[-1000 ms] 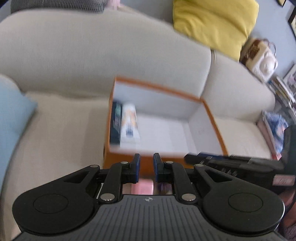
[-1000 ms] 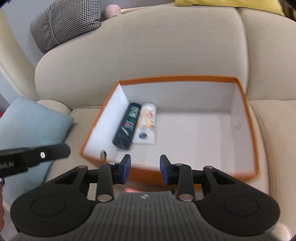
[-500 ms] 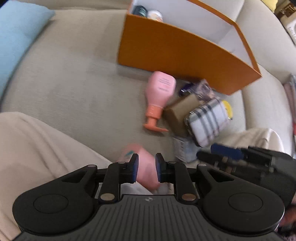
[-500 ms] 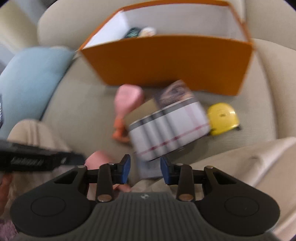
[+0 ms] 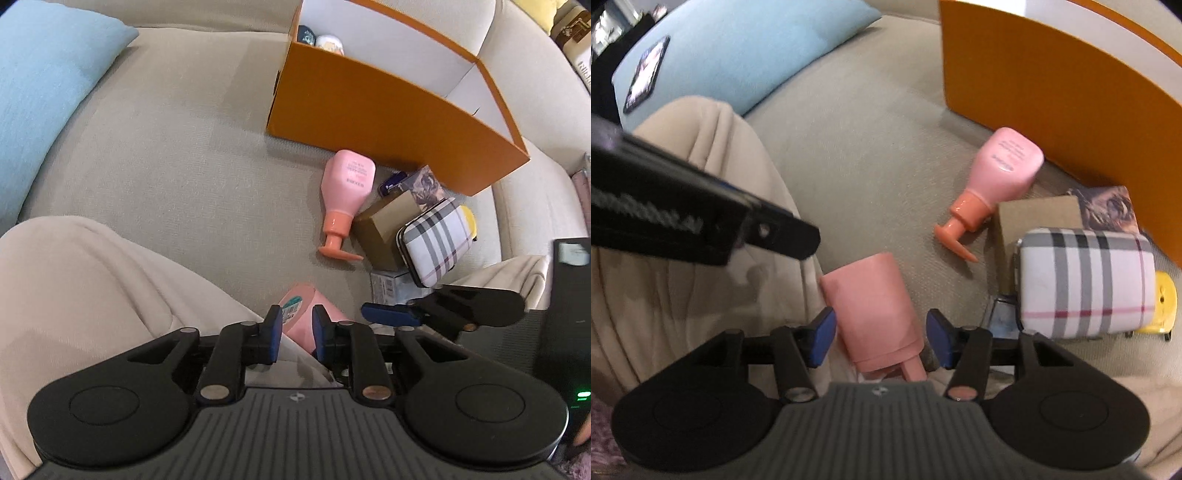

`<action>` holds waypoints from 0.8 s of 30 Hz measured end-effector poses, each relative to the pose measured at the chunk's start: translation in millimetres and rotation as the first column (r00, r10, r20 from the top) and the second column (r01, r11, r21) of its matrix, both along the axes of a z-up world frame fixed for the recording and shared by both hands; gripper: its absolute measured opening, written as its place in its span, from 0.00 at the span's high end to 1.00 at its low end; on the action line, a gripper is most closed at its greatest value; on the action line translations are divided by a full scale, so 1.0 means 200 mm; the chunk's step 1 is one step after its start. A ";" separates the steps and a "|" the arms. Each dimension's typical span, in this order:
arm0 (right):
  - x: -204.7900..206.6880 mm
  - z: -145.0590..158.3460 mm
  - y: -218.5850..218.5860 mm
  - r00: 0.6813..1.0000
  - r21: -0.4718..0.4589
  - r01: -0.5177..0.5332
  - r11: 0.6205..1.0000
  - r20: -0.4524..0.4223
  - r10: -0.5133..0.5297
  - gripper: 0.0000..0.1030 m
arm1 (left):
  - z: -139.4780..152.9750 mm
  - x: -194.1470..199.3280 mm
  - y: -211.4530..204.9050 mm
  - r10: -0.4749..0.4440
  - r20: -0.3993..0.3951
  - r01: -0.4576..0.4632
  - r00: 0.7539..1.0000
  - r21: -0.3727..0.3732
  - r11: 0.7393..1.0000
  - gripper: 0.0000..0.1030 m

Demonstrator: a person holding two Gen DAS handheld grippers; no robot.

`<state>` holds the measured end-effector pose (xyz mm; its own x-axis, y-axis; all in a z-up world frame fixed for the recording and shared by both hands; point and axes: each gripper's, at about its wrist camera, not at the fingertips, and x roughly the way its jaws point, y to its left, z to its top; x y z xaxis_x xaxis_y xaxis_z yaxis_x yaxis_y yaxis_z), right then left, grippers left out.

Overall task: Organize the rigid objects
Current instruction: 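Grasp the pink cup container with right tool while left tool reaches the pink pump bottle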

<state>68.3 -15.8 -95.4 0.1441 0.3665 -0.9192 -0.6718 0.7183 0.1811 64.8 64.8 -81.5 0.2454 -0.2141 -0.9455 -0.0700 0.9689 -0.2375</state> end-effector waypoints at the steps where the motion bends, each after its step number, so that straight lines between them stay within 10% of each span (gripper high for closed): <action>1: 0.00 -0.02 0.02 1.000 -0.016 -0.012 1.000 0.003 0.012 0.46 | 0.00 0.00 0.01 0.000 0.004 0.000 1.000 -0.008 1.000 0.74; 16: 0.09 -0.17 0.03 0.985 0.018 0.013 1.000 -0.174 -0.010 0.38 | 0.03 -0.01 0.11 0.011 0.035 -0.009 0.999 -0.061 0.998 0.74; 24: 0.03 -0.09 0.00 0.993 0.005 0.031 1.000 -0.110 -0.031 0.40 | 0.03 -0.01 0.11 0.021 0.040 -0.018 0.999 -0.067 0.998 0.74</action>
<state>75.1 -15.9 -113.2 0.0535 0.3695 -0.9277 -0.6250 0.7369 0.2574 63.0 86.1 -75.0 0.2885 -0.2707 -0.9184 -0.0778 0.9494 -0.3043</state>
